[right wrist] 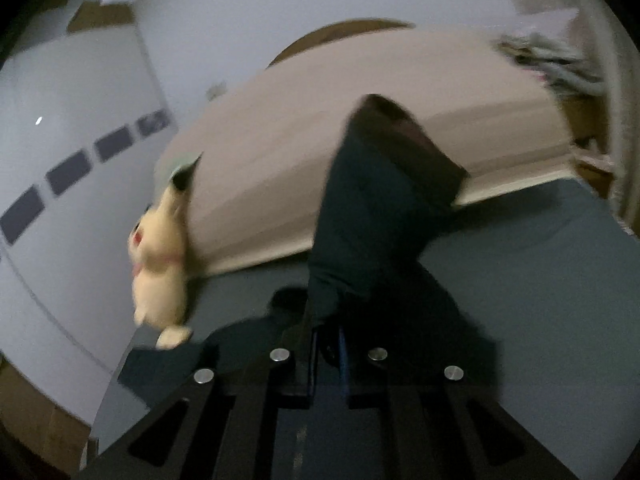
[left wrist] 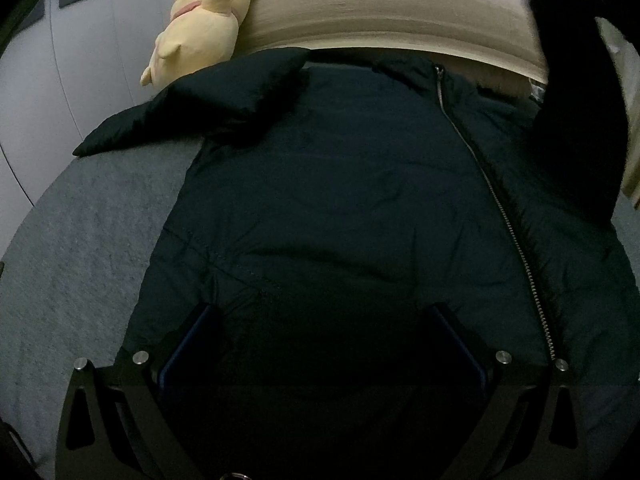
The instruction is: Fold large clothes
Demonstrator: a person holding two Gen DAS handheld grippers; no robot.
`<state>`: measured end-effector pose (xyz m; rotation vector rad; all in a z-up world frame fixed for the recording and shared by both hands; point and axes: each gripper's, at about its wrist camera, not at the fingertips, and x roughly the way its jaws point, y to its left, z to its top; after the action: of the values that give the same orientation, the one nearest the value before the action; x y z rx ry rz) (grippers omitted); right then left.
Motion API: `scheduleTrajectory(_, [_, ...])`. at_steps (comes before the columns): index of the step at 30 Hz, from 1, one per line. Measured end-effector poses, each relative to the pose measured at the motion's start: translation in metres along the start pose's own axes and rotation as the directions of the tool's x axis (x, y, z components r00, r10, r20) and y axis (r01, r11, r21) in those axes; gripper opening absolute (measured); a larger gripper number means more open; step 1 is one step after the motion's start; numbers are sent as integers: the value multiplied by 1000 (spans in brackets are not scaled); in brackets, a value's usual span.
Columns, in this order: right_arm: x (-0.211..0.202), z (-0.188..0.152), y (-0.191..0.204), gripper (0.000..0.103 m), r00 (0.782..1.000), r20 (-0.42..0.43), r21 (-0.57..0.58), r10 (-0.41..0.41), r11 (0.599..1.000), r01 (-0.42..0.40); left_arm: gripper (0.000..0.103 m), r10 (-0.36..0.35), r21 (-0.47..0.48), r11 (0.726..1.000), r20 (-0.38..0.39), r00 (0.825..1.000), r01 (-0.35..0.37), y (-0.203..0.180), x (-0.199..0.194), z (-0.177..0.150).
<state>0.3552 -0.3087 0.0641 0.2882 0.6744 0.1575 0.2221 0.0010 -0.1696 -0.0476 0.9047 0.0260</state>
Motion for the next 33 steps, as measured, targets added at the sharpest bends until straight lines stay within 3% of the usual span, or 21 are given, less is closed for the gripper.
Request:
scheduleTrajectory(4, [43,-47,45,9,993,-107,-46,43,998,-48,103,-5,-4,1000,1,1000,5,1,0,0])
scheduleTrajectory(8, [99,-98,70,12,967,-251,-74,51,995,-72,103,-9,-8,1000,2,1000,9,2,0,0])
scheduleTrajectory(9, [104,-112,70,21,956,-290,-80,48,994,-74,103,-10,-9,1000,3,1000,10,2,0,0])
scheduleTrajectory(11, [131,-139,77,50,920,-391,-113,18,991,-67,103,-11,-10,1000,3,1000,11,3,0,0])
scheduleTrajectory(12, [138,-147,79,68,912,-409,-119,16,990,-70,103,-11,-11,1000,3,1000,11,3,0,0])
scheduleTrajectory(16, [135,-160,81,74,898,-438,-138,45,984,-117,103,-12,-12,1000,2,1000,12,3,0,0])
scheduleTrajectory(20, [102,-144,59,78,920,-375,-94,115,983,-161,103,-15,-13,1000,-1,1000,15,3,1,1])
scheduleTrajectory(24, [70,-126,13,84,948,-297,-14,116,992,-126,103,-16,-10,1000,-34,999,16,4,0,5])
scheduleTrajectory(27, [47,-118,-39,84,965,-253,39,61,998,-53,103,-74,-38,997,-97,993,70,10,-10,16])
scheduleTrajectory(29, [36,-119,-87,84,973,-231,103,6,995,18,103,-123,-73,990,-49,991,120,16,-28,29])
scheduleTrajectory(31, [31,-117,-128,84,977,-213,180,-32,981,71,103,-117,-86,989,10,993,117,22,-41,55])
scheduleTrajectory(33, [25,-117,-166,84,980,-192,280,-45,955,99,103,-138,-109,984,12,990,139,27,-33,85])
